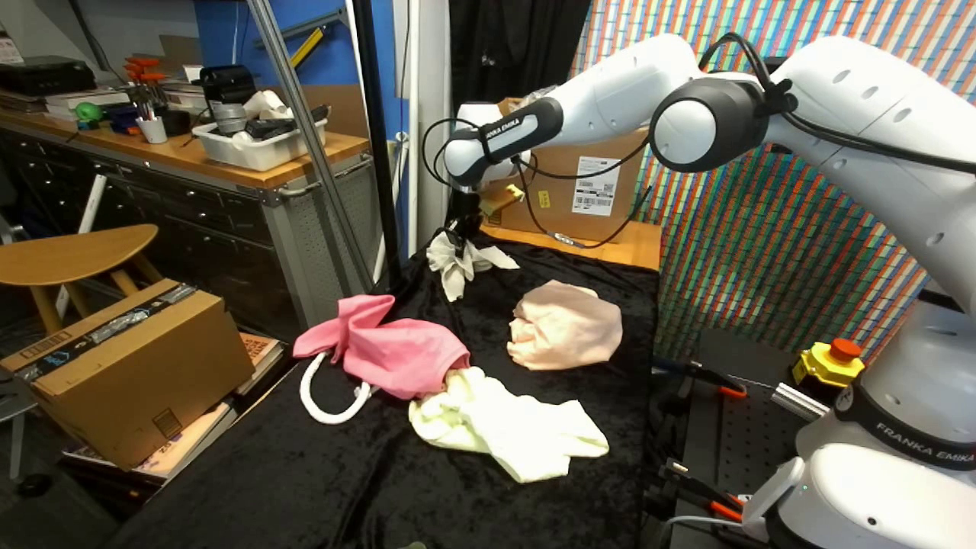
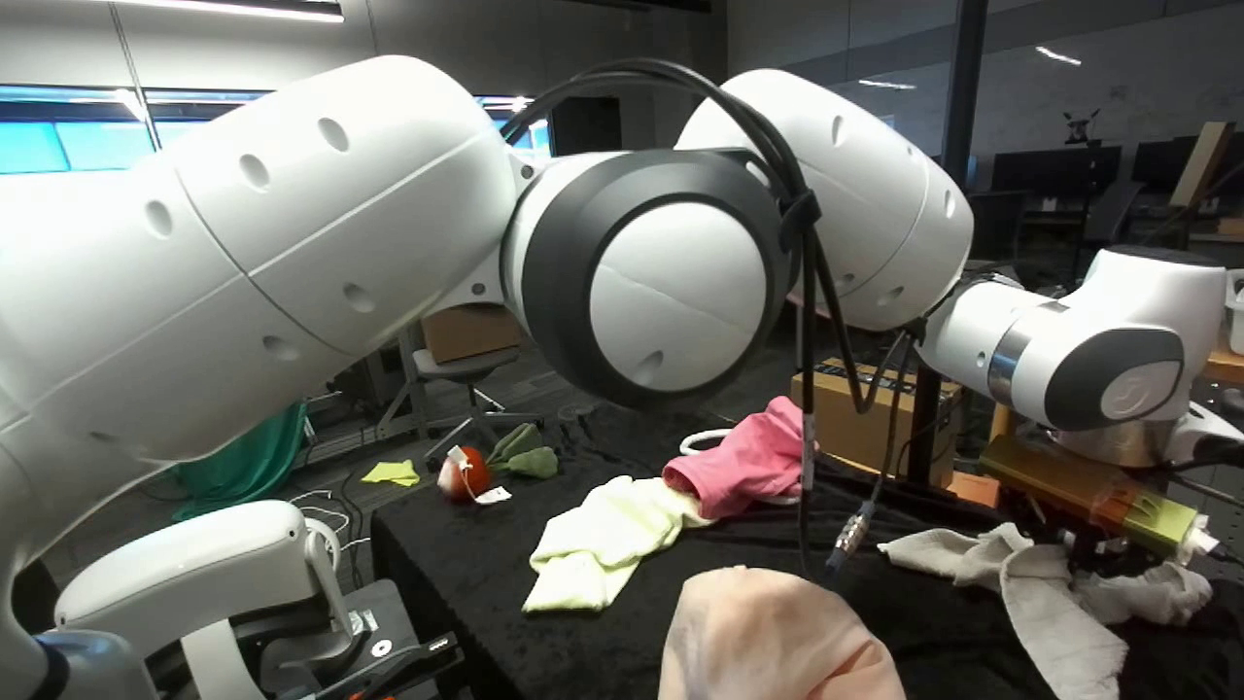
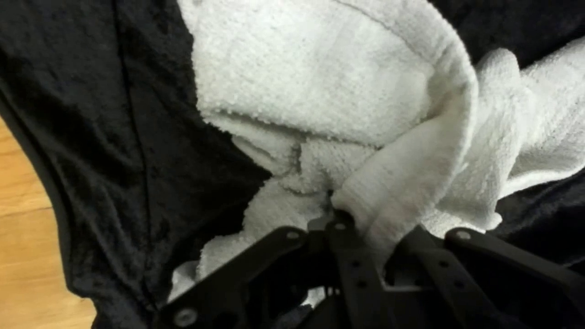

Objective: Put all the items on the table in one place

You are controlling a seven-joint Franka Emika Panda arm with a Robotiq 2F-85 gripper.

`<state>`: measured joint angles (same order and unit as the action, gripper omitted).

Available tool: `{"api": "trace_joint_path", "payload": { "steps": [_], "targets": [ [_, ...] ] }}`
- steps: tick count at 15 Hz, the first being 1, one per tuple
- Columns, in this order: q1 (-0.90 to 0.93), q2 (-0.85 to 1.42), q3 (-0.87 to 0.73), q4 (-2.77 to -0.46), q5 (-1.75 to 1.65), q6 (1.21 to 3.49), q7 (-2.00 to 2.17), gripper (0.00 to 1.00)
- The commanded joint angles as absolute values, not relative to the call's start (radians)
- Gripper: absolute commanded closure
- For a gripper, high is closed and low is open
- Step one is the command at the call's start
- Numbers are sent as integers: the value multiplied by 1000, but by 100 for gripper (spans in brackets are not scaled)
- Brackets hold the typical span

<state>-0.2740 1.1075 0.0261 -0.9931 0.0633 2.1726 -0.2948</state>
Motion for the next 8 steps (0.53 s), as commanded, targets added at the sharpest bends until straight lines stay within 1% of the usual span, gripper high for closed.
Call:
{"api": "trace_joint_path", "payload": {
  "steps": [1, 8],
  "targets": [
    [-296, 1029, 65, -1043, 77, 2091, -378, 90],
    [-345, 799, 132, -1236, 76, 1874, -578, 90]
  ]
}}
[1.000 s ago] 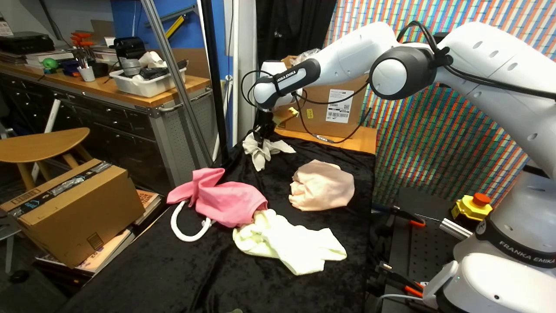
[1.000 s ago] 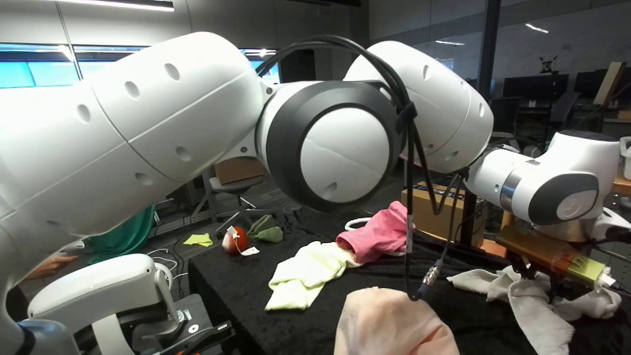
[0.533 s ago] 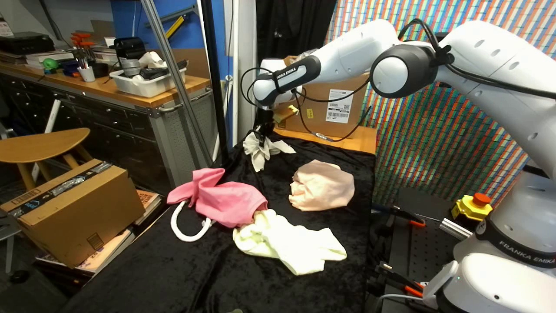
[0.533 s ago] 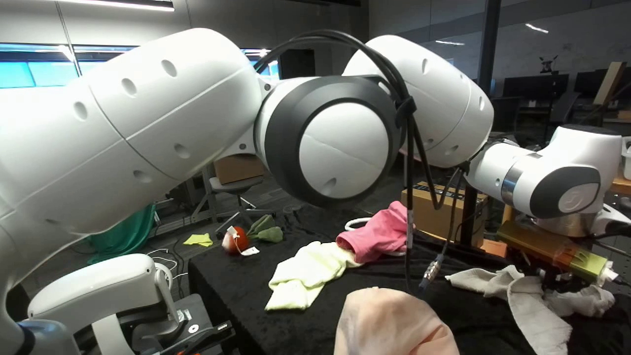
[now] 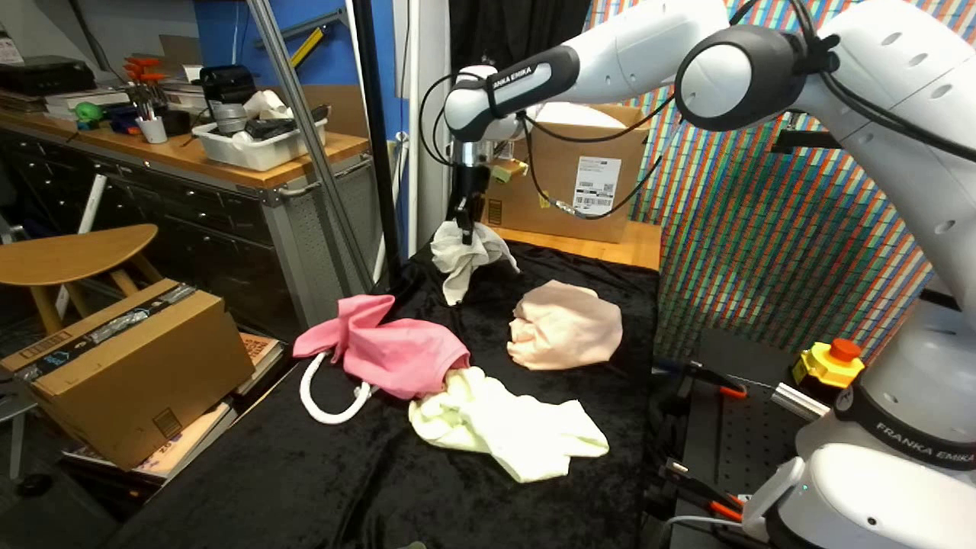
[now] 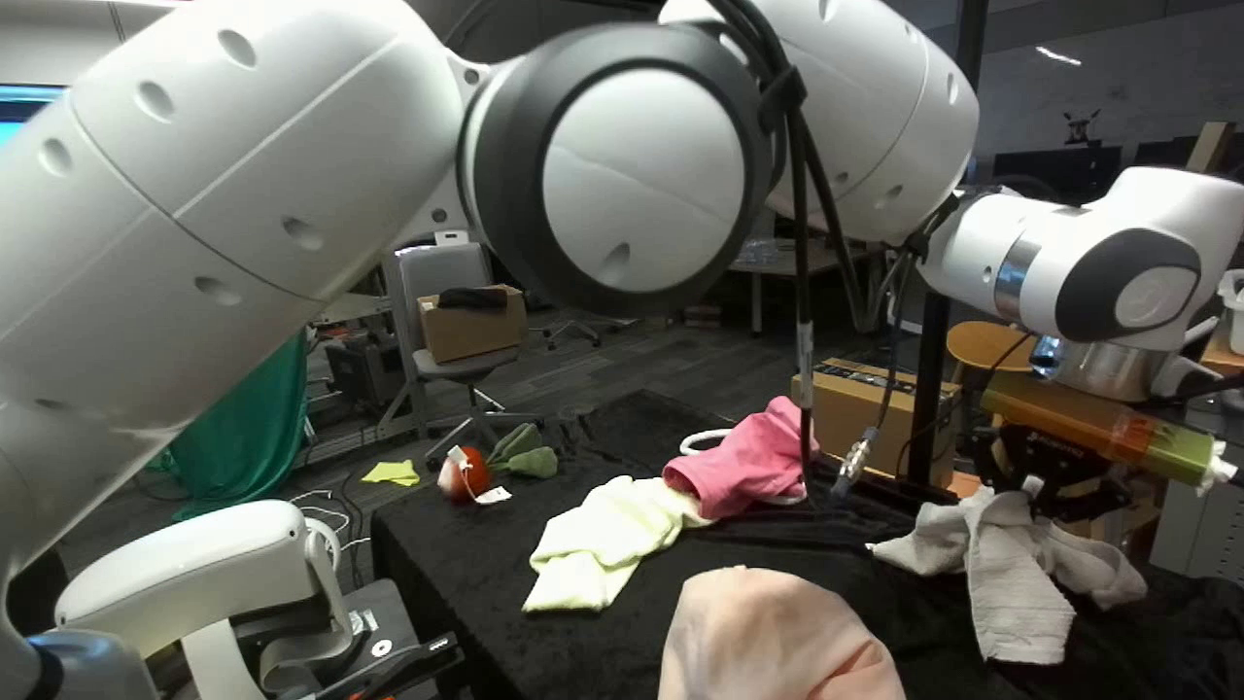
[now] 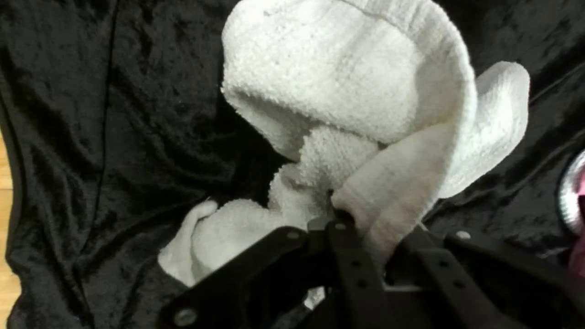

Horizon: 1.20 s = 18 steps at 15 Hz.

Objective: Put all the items on the table in one place

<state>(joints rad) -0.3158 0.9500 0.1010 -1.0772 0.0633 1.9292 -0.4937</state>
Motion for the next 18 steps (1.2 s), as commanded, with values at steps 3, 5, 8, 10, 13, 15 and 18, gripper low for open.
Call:
{"api": "trace_joint_path", "payload": {
  "steps": [3, 5, 8, 10, 13, 15, 18],
  "targets": [
    [-333, 667, 116, -1371, 93, 1849, -648, 90],
    [-319, 583, 113, -1457, 97, 1851, -681, 90],
    [-289, 456, 114, -1598, 112, 1860, -716, 90],
    [-257, 374, 115, -1695, 132, 1876, -724, 90],
    [-201, 276, 124, -1823, 189, 1949, -722, 90],
    [-158, 232, 130, -1897, 244, 2061, -705, 90],
    [-98, 210, 141, -1975, 326, 2239, -687, 90]
  ]
}}
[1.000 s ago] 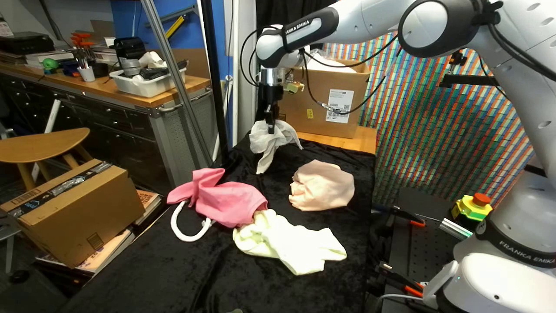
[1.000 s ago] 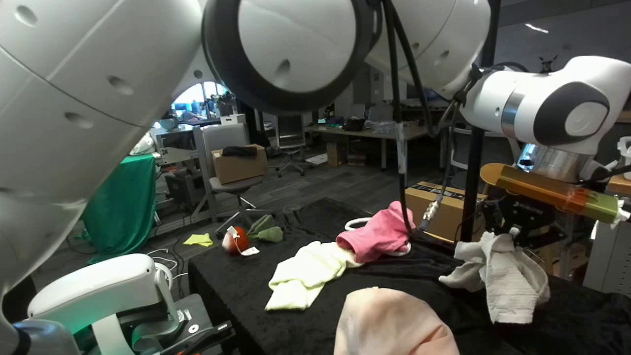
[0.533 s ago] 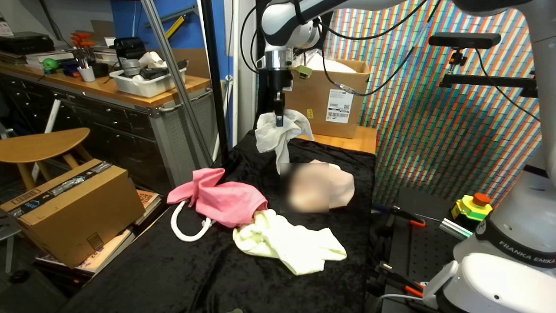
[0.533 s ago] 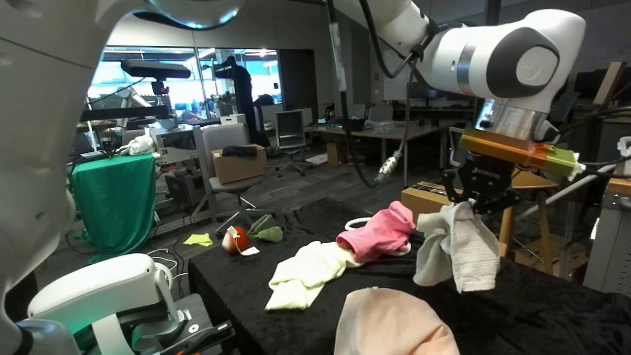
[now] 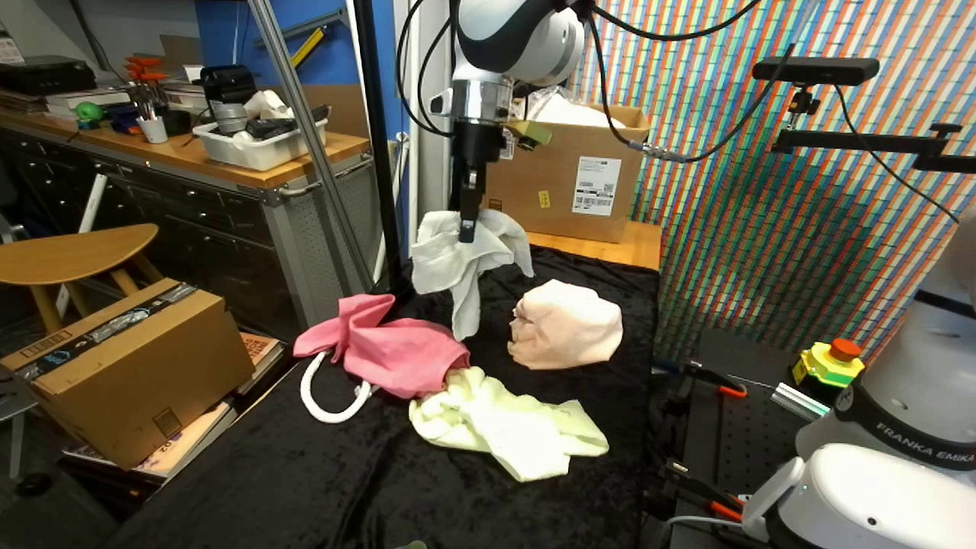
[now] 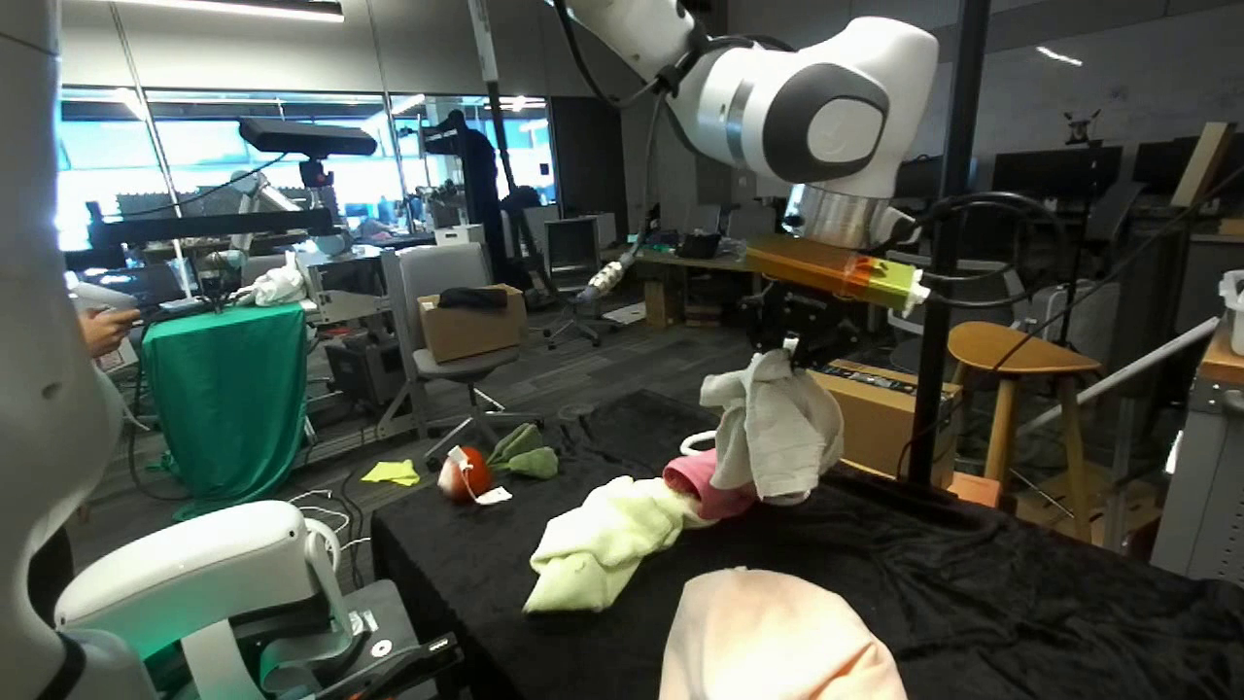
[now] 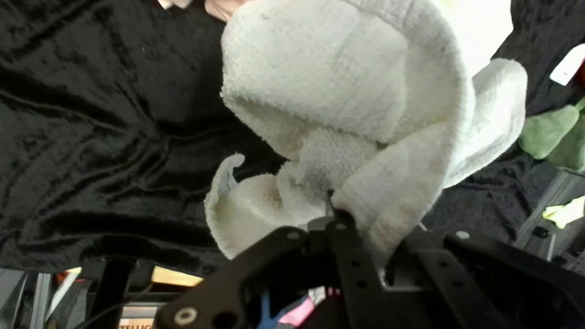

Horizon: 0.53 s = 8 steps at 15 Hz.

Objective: Put all the items on the table in one place

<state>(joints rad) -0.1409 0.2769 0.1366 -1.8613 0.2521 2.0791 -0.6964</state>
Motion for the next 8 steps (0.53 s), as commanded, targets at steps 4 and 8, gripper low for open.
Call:
{"api": "trace_joint_path", "payload": {
  "steps": [4, 8],
  "targets": [
    [-47, 231, 161, -2033, 413, 2476, -669, 90],
    [-39, 242, 200, -2074, 503, 2634, -683, 90]
  ]
}}
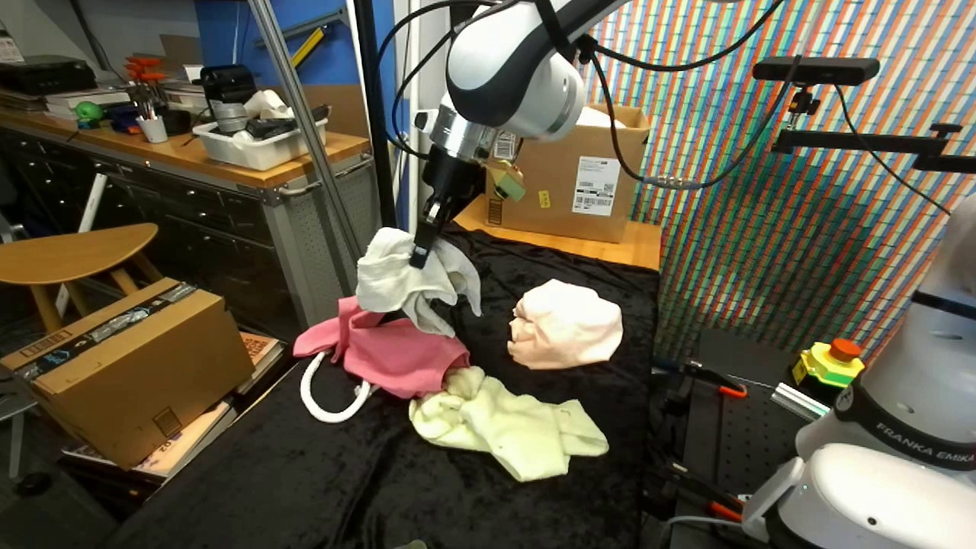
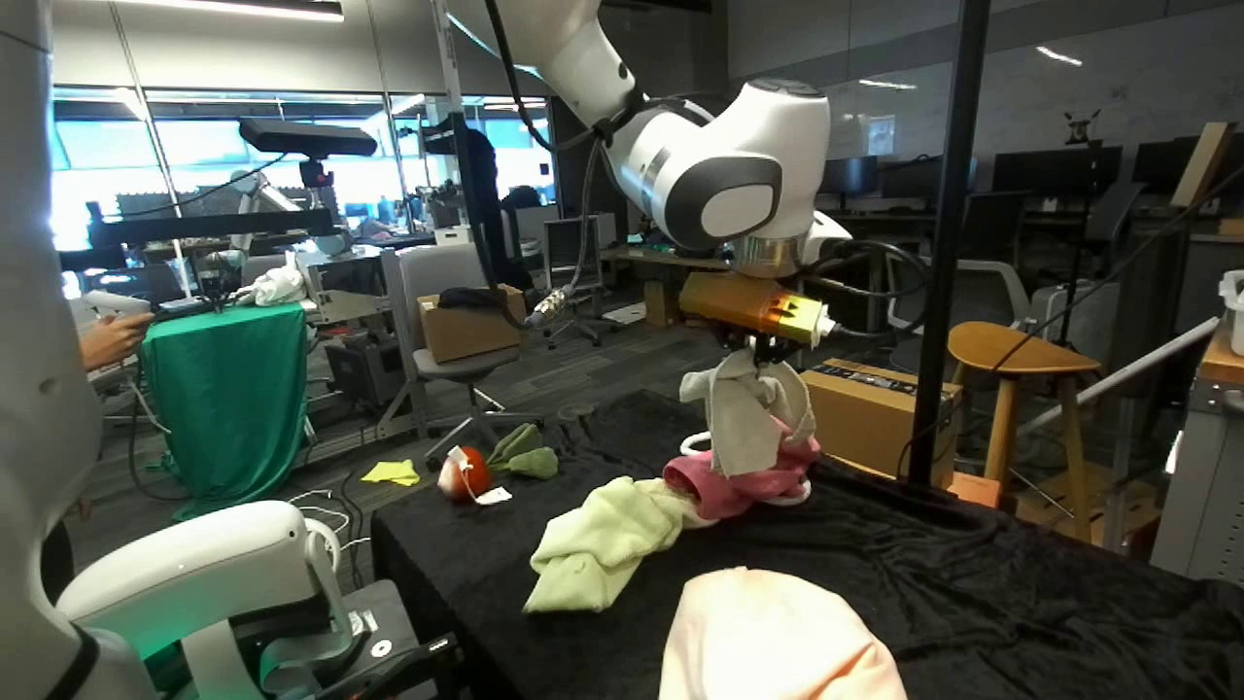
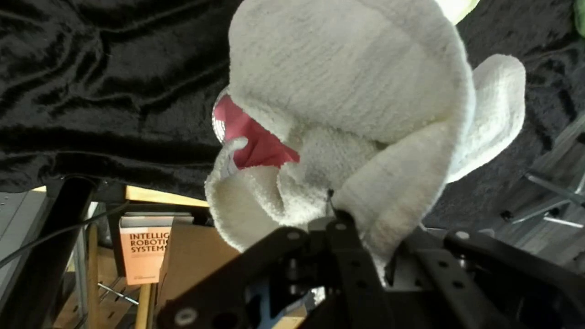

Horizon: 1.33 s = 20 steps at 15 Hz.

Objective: Put all the items on the table in one place

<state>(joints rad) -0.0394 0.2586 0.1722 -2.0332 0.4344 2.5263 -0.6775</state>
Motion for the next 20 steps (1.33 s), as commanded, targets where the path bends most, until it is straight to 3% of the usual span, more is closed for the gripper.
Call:
{"api": "trace_joint_path", "payload": {
  "steps": [1, 4, 5, 7, 14, 20],
  "targets": [
    [-41, 242, 212, -2081, 525, 2661, -688, 90],
    [-47, 242, 245, -2102, 575, 2707, -706, 89],
    [-47, 242, 253, -2108, 583, 2717, -709, 62],
    [-45, 244, 260, -2118, 579, 2723, -711, 54],
    [-41, 222, 228, -2154, 501, 2694, -662, 1],
    [-52, 136, 131, -2254, 289, 2538, -524, 0]
  ]
}}
